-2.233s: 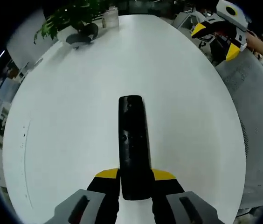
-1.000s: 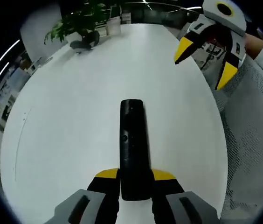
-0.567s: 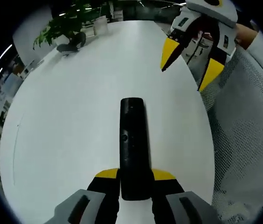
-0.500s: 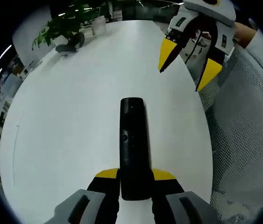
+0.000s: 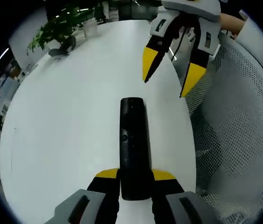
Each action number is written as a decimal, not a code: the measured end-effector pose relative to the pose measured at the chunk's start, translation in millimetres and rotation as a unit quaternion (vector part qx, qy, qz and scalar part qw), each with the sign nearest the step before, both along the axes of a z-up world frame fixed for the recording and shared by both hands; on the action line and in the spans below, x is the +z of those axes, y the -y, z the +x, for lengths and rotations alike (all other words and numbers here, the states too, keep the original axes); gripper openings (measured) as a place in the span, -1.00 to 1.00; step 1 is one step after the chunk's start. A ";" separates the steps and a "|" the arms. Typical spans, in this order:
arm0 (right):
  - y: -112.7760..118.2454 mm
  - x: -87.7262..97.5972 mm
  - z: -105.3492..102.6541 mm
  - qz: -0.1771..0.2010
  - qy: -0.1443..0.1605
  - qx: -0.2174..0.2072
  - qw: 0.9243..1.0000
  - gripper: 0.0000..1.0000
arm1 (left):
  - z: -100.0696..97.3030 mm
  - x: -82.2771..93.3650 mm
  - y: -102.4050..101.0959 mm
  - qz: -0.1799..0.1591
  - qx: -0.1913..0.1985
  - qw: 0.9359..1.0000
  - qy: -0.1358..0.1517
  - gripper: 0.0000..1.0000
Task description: Press the specified remote control buttons in sequence, fully releasing each button before pressing the next.
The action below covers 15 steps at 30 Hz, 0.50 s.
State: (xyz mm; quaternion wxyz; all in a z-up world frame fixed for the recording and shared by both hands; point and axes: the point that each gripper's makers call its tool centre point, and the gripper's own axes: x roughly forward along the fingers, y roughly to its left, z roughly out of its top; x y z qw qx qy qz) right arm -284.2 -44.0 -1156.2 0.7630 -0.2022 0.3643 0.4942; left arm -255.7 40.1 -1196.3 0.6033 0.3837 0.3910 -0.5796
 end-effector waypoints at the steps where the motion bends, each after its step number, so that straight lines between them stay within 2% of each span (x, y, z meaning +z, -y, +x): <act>1: -0.4 -1.0 -1.1 -0.002 -0.002 0.004 1.000 -0.46 | -2.0 0.0 -0.2 0.000 -0.005 1.000 0.000 -0.55; 6: -2.5 -4.3 -3.3 -0.009 -0.005 0.026 1.000 -0.57 | -9.3 0.1 -1.6 -0.006 -0.027 1.000 0.000 -0.55; 7: -5.5 -4.0 -5.5 -0.005 -0.003 0.049 0.999 -0.67 | -8.3 0.2 -1.4 -0.008 -0.027 1.000 0.000 -0.55; 9: -7.5 -5.1 -7.4 -0.003 -0.012 0.062 0.998 -0.95 | -7.9 0.3 -1.4 -0.011 -0.031 0.999 -0.001 -0.55; 10: -8.2 -5.4 -7.3 -0.003 -0.015 0.068 0.998 -1.00 | -7.5 0.3 -1.5 -0.012 -0.031 0.999 -0.002 -0.55; 15: -7.1 -7.5 2.4 -0.019 -0.008 0.086 0.996 -1.00 | -7.9 0.3 -0.7 -0.009 -0.032 0.999 -0.002 -0.54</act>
